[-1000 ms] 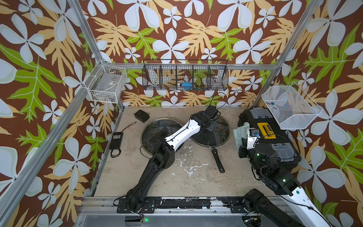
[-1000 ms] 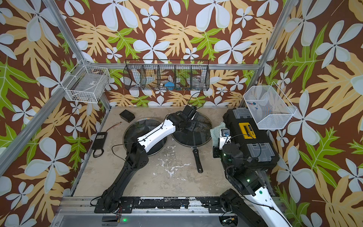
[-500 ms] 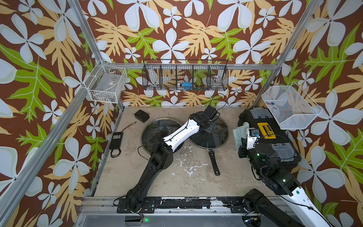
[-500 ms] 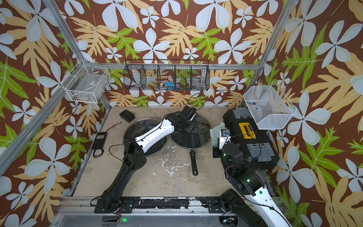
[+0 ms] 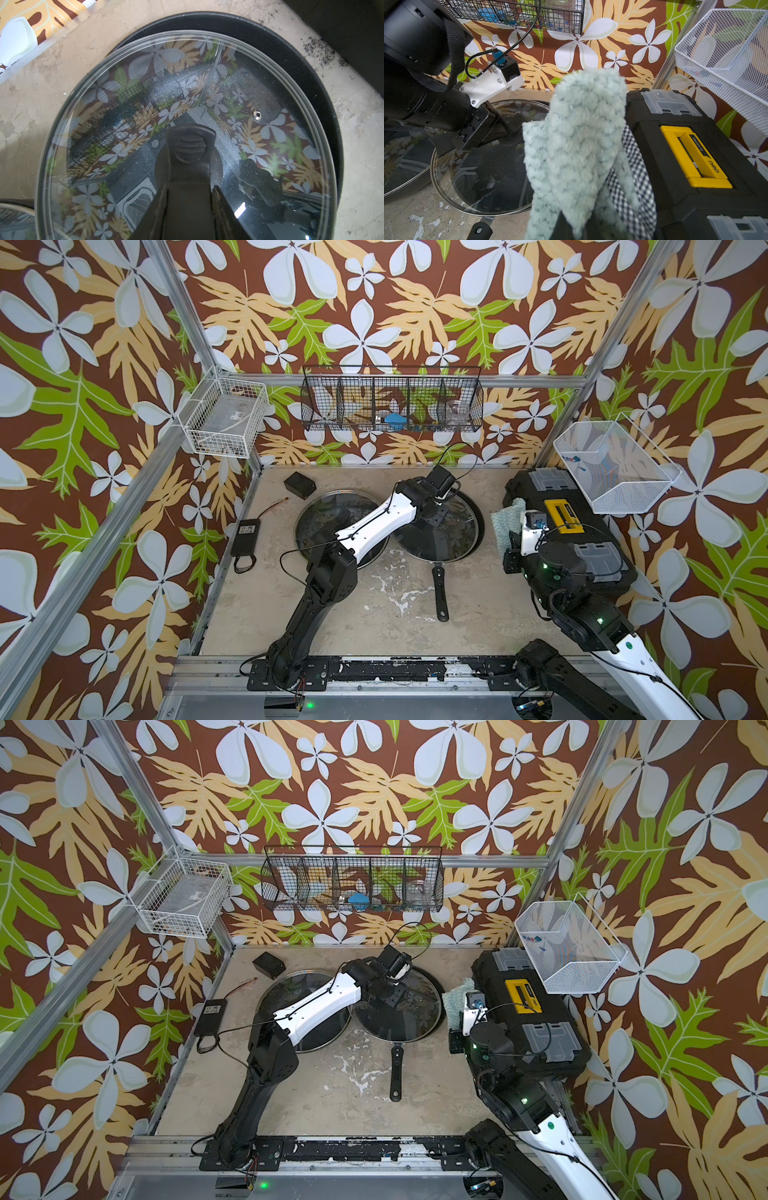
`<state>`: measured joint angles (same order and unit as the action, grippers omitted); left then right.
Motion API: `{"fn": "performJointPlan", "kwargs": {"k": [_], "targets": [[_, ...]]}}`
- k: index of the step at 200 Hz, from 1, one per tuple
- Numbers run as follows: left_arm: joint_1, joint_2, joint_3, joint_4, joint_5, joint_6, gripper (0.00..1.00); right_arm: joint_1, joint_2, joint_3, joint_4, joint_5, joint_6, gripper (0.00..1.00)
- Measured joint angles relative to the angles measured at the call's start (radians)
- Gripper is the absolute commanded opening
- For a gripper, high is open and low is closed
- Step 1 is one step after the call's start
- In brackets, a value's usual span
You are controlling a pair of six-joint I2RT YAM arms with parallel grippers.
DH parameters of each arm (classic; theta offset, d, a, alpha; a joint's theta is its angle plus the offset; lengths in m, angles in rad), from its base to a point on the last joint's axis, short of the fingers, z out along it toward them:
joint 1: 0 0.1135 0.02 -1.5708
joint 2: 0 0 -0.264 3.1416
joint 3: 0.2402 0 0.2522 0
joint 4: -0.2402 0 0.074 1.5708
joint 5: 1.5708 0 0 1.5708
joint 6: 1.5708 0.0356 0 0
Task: Wipe the pot lid with a cloth
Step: Pick up the pot lid from the cooking pot.
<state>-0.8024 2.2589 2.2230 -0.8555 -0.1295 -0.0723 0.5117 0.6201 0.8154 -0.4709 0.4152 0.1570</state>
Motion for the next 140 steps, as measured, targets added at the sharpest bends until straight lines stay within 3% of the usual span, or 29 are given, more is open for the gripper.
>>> {"fn": "performJointPlan", "kwargs": {"k": [34, 97, 140], "targets": [[0.000, 0.025, 0.021, 0.019, 0.033, -0.008, 0.28, 0.000, 0.000, 0.000, 0.000, 0.000, 0.000, 0.00], [0.000, 0.060, 0.061, 0.044, 0.059, -0.028, 0.59, 0.000, 0.001, 0.000, 0.000, 0.004, 0.000, 0.00], [0.000, 0.098, 0.135, 0.041, 0.048, -0.022, 0.65, 0.000, 0.007, 0.000, 0.000, 0.004, 0.000, 0.00]]}}
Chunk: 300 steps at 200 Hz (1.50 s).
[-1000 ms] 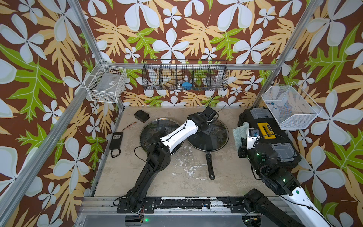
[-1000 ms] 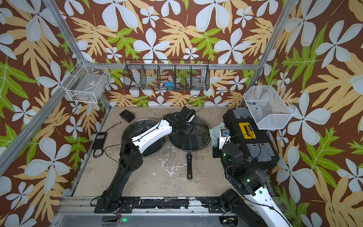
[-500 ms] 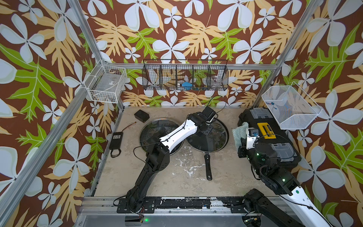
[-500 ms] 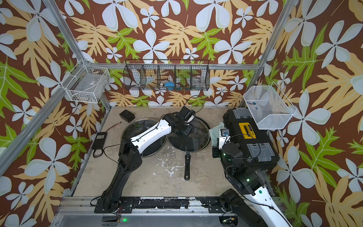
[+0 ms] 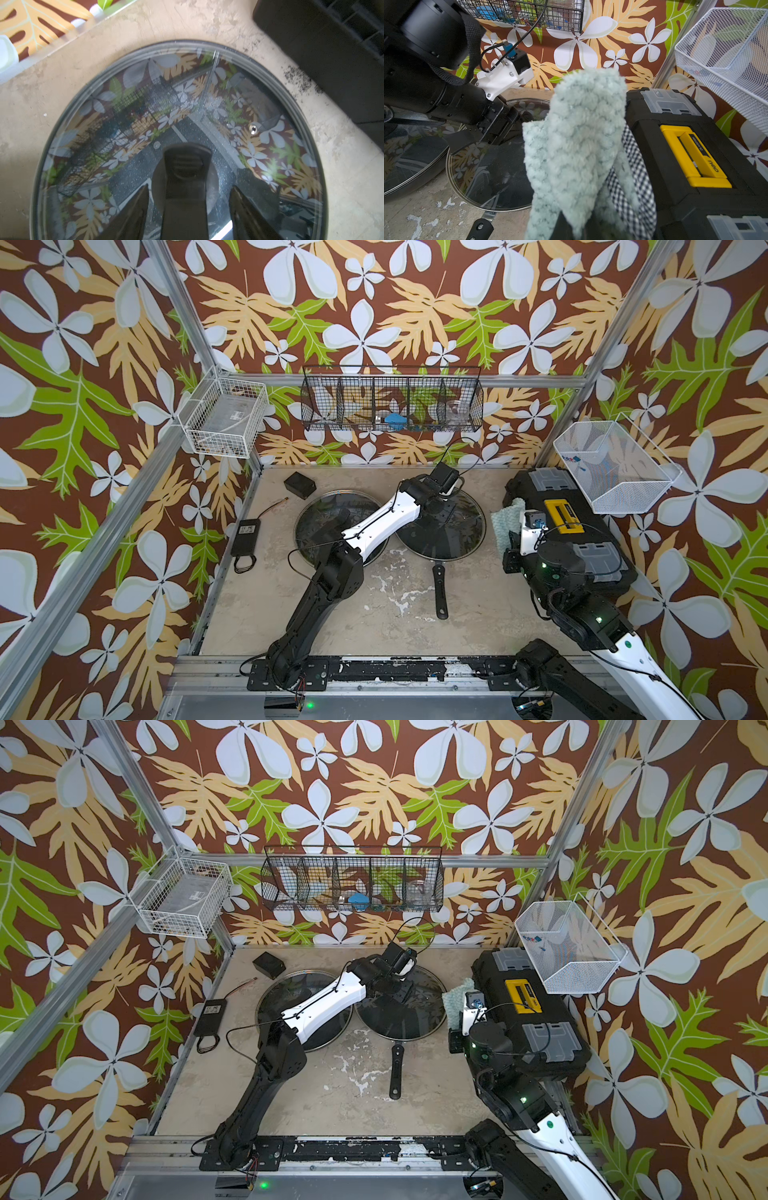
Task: Wipe the pot lid with a cloth
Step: Pick up the pot lid from the cooking pot.
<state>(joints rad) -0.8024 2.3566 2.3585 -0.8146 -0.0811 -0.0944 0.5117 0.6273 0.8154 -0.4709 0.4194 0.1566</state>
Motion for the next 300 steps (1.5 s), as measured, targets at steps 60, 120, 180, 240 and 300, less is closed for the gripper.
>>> {"fn": "performJointPlan", "kwargs": {"k": [60, 120, 180, 240, 300], "targets": [[-0.001, 0.027, 0.025, -0.035, -0.016, 0.048, 0.58, 0.000, -0.006, 0.000, 0.000, 0.010, -0.001, 0.00], [-0.002, 0.031, 0.023, -0.040, 0.003, 0.100, 0.53, 0.000, -0.006, 0.004, 0.000, 0.025, -0.005, 0.00], [-0.005, 0.039, 0.024, -0.036, -0.012, 0.140, 0.41, 0.000, -0.010, 0.006, -0.001, 0.026, -0.011, 0.00], [-0.006, 0.018, -0.023, -0.010, -0.014, 0.188, 0.37, 0.000, -0.007, 0.006, -0.001, 0.028, -0.015, 0.00], [-0.006, 0.015, -0.037, 0.001, 0.007, 0.221, 0.40, 0.000, -0.006, 0.006, -0.001, 0.027, -0.015, 0.00]]}}
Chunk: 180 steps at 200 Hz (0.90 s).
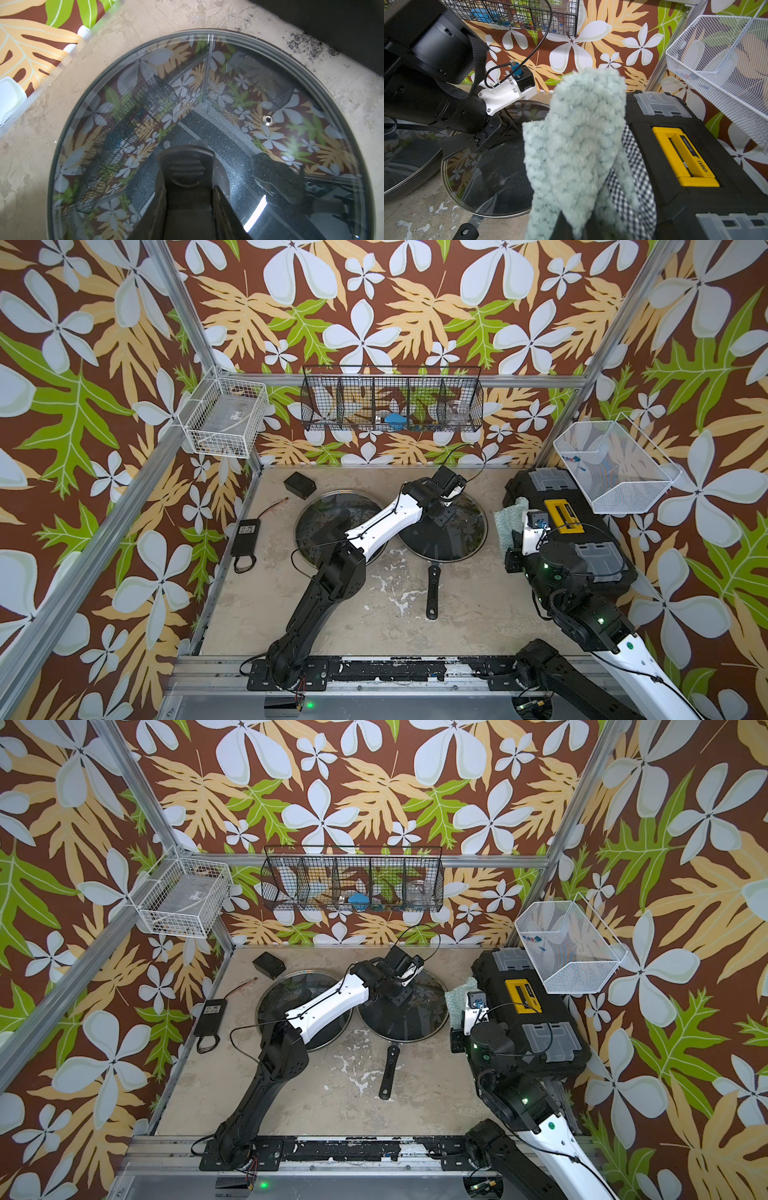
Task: Wipe the pot lid with a cloth
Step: Pick up the pot lid from the cooking pot.
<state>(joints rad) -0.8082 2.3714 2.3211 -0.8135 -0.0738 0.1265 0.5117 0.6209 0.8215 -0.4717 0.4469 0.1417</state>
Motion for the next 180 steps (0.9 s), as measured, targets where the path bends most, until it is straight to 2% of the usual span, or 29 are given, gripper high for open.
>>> {"fn": "performJointPlan", "kwargs": {"k": [37, 82, 100, 137, 156, 180], "targets": [[0.000, 0.011, 0.009, -0.006, 0.004, 0.009, 0.44, 0.000, 0.000, 0.003, 0.000, 0.000, 0.000, 0.00], [0.000, 0.023, 0.013, 0.000, 0.015, 0.006, 0.32, 0.000, -0.001, 0.005, 0.000, 0.003, 0.000, 0.00], [0.000, 0.024, 0.013, 0.002, 0.022, 0.013, 0.31, 0.000, -0.002, 0.005, 0.000, 0.005, 0.000, 0.00], [0.000, 0.026, 0.018, 0.000, 0.025, 0.013, 0.15, 0.000, -0.002, 0.005, 0.000, 0.005, -0.001, 0.00], [0.000, 0.027, 0.022, -0.002, 0.026, 0.013, 0.00, 0.000, -0.004, 0.005, 0.000, 0.006, -0.002, 0.00], [0.000, 0.027, 0.030, -0.003, 0.025, 0.013, 0.00, 0.000, -0.009, 0.005, 0.000, 0.006, -0.004, 0.00]]}}
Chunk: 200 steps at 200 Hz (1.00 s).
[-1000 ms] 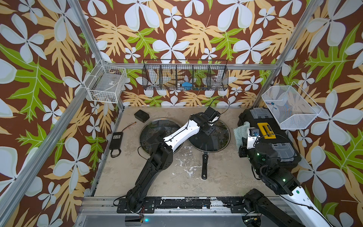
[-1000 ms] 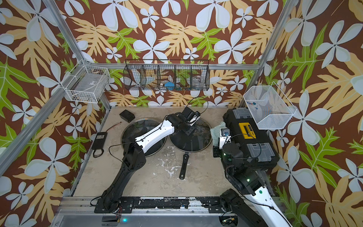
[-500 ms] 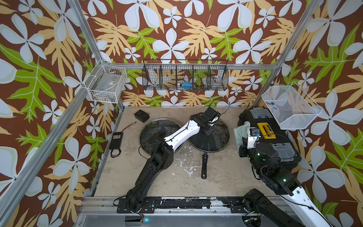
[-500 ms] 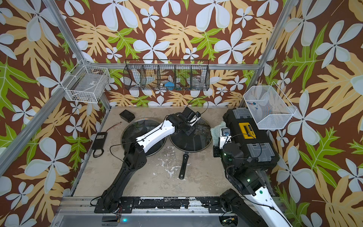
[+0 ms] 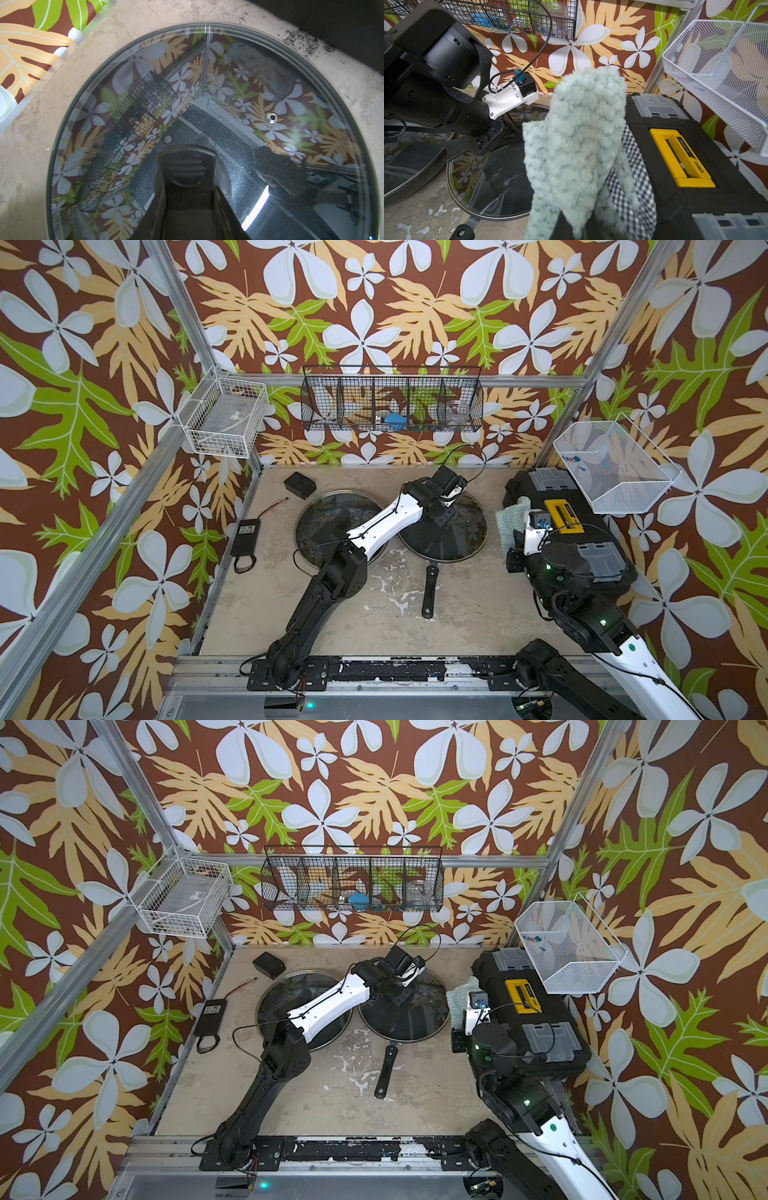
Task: Wipe the pot lid with a cloth
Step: Pick up the pot lid from the cooking pot.
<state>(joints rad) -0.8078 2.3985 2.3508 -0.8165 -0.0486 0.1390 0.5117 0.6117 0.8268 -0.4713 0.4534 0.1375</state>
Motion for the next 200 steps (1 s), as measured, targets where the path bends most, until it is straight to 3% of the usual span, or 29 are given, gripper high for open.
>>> {"fn": "performJointPlan", "kwargs": {"k": [38, 81, 142, 200], "targets": [[0.000, -0.018, 0.002, -0.005, -0.003, -0.008, 0.00, 0.000, 0.000, 0.000, 0.000, 0.000, 0.000, 0.00], [0.003, -0.127, -0.135, 0.044, 0.030, -0.077, 0.00, 0.000, 0.001, 0.000, 0.000, 0.000, 0.000, 0.00], [0.018, -0.183, -0.217, 0.150, 0.061, -0.146, 0.00, 0.000, 0.000, 0.000, 0.000, -0.002, 0.012, 0.00], [0.071, -0.389, -0.485, 0.362, 0.141, -0.255, 0.00, 0.000, -0.050, -0.002, 0.019, -0.037, 0.019, 0.00]]}}
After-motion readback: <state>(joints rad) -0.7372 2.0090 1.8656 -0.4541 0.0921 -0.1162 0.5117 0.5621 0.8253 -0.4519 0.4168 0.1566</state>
